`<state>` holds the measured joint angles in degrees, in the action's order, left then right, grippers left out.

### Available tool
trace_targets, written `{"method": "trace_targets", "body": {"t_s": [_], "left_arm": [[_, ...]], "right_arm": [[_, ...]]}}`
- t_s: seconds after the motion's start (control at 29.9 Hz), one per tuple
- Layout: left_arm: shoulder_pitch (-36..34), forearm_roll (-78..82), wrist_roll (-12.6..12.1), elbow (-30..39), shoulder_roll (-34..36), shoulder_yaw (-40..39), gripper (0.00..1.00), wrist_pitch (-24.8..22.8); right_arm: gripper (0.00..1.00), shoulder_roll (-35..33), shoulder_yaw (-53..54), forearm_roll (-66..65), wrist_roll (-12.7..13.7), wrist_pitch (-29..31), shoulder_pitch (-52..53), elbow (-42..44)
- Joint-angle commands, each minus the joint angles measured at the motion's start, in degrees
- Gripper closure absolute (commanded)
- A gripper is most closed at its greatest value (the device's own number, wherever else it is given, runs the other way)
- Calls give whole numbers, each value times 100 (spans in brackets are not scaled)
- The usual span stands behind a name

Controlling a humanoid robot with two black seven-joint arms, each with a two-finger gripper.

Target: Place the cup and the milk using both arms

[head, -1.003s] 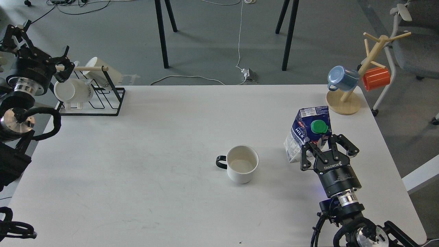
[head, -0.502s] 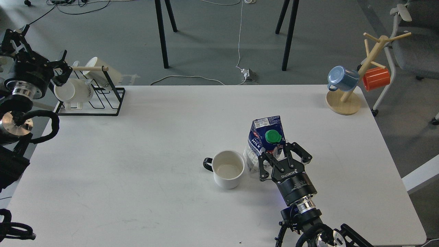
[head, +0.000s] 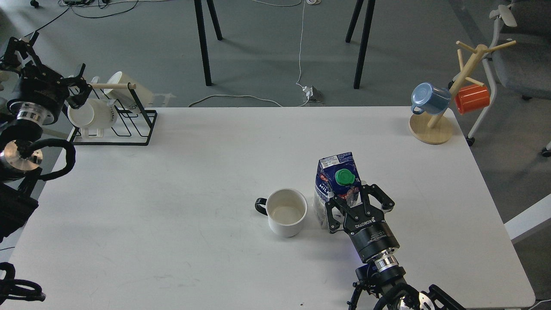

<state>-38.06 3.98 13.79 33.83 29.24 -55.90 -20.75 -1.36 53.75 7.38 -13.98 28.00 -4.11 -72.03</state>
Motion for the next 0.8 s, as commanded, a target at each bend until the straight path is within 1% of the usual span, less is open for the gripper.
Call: {"method": "trace_targets", "body": {"t_s": [0.0,0.03,0.07,0.17,0.2,0.47,0.57,0.67,0.77], "left_arm": [[0,6,62,1,-14,9,0,1],[0,6,62,1,-14,9,0,1],[0,6,62,1,-14,9,0,1],[0,6,71,1,-14,9,0,1],[9,6,71,1,-14,9,0,1],[44,6,71,1,-32,9,0,1],[53,-3,115,1,-32,9,0,1],[62,-11,123,1,-32,9,0,-8],[62,-29,124,1,-23,0,0,-25]], "right_arm": [[44,-4,4,9,10,0,-72,-4],[43,-4,-5,9,1,0,-81,-4],[37,-13,4,9,1,0,-90,-4],[6,-4,39,9,-25,0,-98,-4],[4,-4,39,9,-25,0,-125,-4],[2,-30,13,18,-17,0,-520,-118],[2,-118,39,9,-17,0,-809,-398],[2,-504,92,9,-17,0,-1205,-908],[2,-1057,284,18,-25,0,-1574,-1312]]}}
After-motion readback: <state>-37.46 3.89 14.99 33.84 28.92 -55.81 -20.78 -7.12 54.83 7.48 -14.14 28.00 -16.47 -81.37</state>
